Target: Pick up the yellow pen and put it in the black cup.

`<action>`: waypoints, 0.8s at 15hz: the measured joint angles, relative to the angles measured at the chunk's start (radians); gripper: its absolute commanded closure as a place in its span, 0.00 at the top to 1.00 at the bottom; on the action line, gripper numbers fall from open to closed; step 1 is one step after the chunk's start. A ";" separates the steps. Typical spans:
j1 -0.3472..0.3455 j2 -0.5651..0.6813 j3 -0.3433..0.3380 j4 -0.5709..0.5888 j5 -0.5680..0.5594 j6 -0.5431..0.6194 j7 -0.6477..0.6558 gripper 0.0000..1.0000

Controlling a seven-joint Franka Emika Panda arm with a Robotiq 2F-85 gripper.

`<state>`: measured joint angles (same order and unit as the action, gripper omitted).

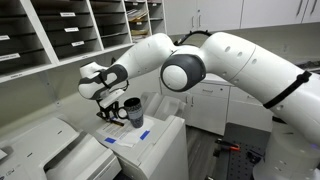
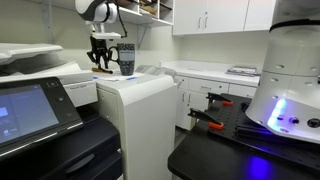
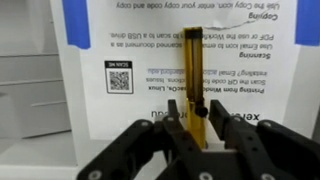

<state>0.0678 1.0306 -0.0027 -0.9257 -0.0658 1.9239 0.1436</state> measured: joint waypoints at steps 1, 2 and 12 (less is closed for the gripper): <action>0.000 0.004 0.000 0.000 0.000 0.000 0.000 0.81; 0.000 0.007 0.000 0.000 0.000 0.000 0.000 0.89; 0.001 0.039 0.000 0.033 0.000 0.000 0.000 0.12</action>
<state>0.0692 1.0693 -0.0026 -0.8922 -0.0658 1.9240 0.1440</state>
